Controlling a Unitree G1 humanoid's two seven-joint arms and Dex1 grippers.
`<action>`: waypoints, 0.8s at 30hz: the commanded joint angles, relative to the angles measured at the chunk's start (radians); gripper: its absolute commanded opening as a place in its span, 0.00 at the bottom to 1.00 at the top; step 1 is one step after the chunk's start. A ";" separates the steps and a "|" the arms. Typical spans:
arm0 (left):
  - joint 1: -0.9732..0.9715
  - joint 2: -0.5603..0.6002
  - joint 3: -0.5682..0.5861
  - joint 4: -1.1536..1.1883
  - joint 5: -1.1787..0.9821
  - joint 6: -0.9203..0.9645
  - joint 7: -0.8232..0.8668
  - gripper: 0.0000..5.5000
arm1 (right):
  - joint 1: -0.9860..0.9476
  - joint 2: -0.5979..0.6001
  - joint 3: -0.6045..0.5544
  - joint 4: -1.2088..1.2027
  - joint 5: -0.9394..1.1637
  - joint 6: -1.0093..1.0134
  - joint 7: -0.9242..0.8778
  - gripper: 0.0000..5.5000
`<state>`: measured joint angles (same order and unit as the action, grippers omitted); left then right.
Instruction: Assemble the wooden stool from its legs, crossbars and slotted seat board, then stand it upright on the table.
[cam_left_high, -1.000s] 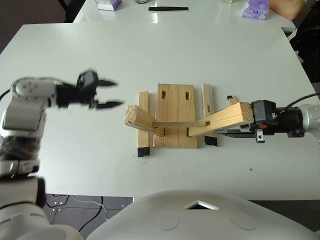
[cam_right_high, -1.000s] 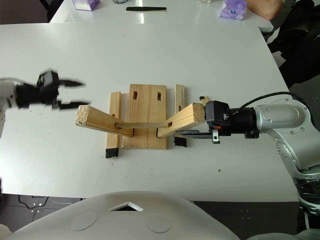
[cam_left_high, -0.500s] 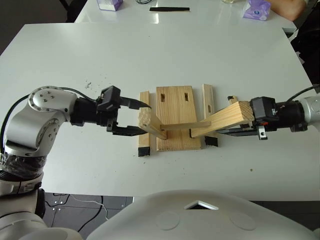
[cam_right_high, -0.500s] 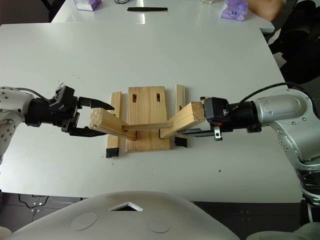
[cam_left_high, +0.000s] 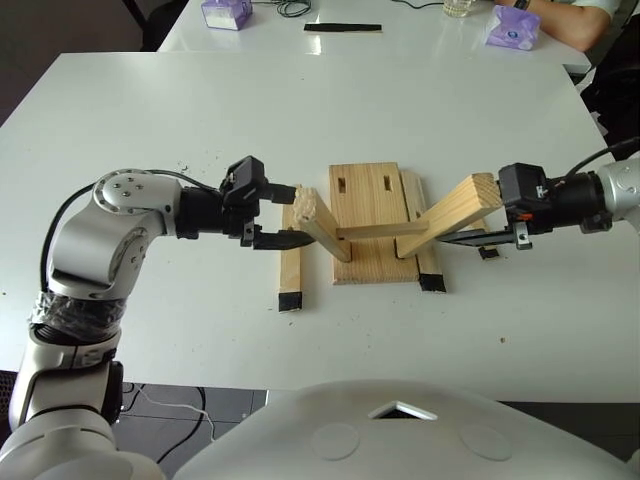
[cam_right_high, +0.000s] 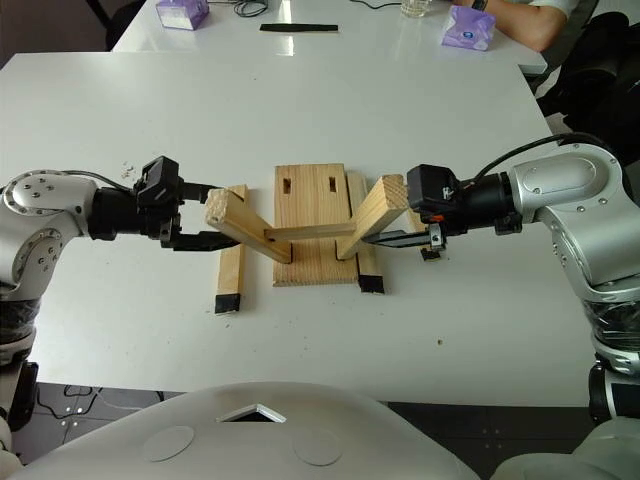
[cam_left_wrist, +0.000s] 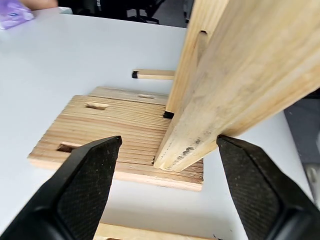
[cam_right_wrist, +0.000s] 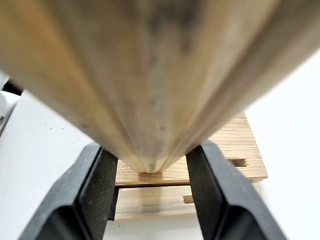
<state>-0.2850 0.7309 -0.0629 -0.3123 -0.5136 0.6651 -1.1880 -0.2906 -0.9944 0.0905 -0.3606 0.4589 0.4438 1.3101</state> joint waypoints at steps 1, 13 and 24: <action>-0.087 -0.201 -0.167 -0.008 -0.010 -0.034 0.048 0.64 | 0.016 0.160 0.215 -0.012 -0.077 -0.016 -0.039 0.37; -0.140 -0.230 -0.128 0.183 0.152 -0.186 0.112 0.69 | -0.066 0.259 0.169 0.171 -0.218 -0.154 -0.130 0.53; -0.184 -0.251 -0.024 0.266 0.162 -0.233 0.184 0.81 | -0.041 0.253 0.147 0.338 -0.337 -0.303 -0.180 0.63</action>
<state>-0.4297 0.5126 -0.1072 0.0014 -0.2830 0.4306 -0.9960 -0.3405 -0.7593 0.2016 -0.0665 0.1736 0.1818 1.1550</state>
